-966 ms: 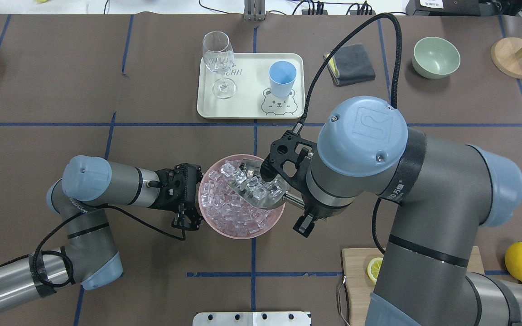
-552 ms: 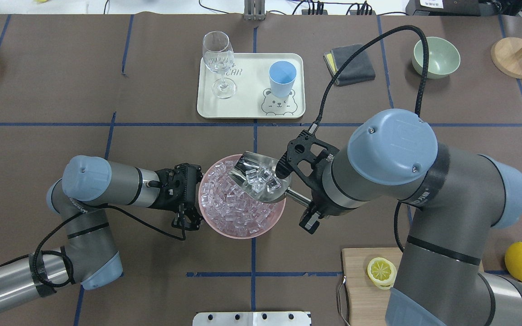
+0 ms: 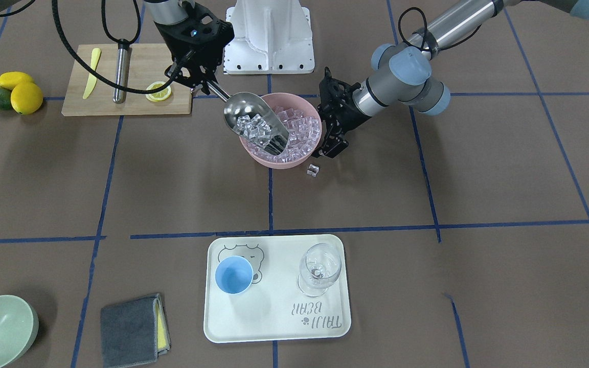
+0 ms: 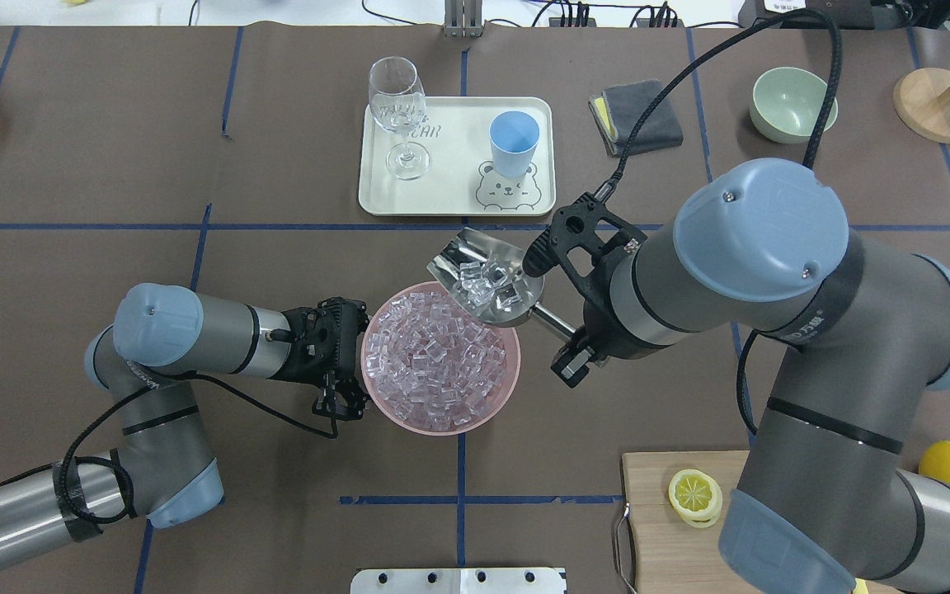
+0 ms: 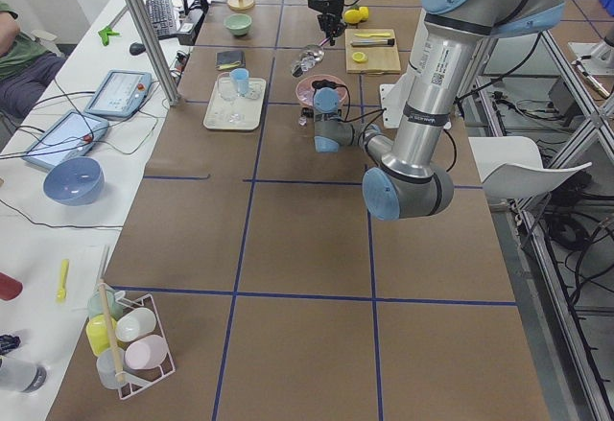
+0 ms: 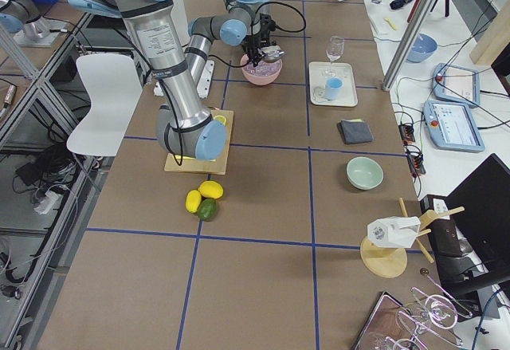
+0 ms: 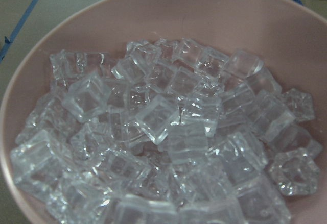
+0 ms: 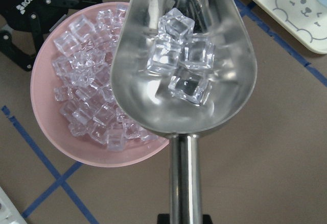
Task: Put ice in cup with scoop
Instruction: 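Carry the filled scoop to the blue cup and tip ice into it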
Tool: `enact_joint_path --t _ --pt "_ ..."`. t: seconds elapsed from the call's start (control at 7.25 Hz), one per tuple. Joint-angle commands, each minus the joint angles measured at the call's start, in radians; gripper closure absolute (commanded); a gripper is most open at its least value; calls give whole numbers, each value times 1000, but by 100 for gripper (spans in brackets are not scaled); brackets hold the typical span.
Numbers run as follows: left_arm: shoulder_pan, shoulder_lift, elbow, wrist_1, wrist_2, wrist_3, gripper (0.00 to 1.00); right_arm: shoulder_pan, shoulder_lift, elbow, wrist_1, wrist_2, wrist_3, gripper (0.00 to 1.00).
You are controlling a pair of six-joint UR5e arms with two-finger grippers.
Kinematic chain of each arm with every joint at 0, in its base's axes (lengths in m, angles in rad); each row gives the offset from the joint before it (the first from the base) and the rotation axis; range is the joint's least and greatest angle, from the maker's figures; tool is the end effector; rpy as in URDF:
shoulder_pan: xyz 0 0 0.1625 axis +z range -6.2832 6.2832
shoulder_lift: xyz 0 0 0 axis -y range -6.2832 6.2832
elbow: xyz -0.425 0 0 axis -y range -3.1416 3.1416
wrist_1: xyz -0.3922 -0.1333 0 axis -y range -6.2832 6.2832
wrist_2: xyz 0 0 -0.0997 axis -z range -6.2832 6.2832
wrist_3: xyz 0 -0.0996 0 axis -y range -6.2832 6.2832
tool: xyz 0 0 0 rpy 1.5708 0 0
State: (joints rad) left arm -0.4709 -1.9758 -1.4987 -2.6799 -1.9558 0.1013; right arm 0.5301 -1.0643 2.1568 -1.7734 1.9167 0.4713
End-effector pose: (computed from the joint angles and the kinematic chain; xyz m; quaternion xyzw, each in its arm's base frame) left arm 0.5290 -0.3769 0.3379 0.5000 0.4364 0.5208 0.5369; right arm -0.4003 -0.3499 0.1675 0.2019 -0.4039 -0.3208 0.8326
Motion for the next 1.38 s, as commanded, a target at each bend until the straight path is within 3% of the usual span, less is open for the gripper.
enact_joint_path --t 0.0,0.28,0.69,1.1,1.24 --pt "0 0 0 0 0 -2 0 78 4 -9 -17 45 100 100" --pt "2 -2 0 0 0 -2 0 171 109 -87 -127 119 122 100" --pt "2 -3 2 0 0 -3 0 272 234 -317 -127 186 121 100" --pt "1 -2 2 0 0 -2 0 297 331 -507 -126 202 112 100" --pt "2 -3 2 0 0 -2 0 298 331 -526 -129 226 102 100"
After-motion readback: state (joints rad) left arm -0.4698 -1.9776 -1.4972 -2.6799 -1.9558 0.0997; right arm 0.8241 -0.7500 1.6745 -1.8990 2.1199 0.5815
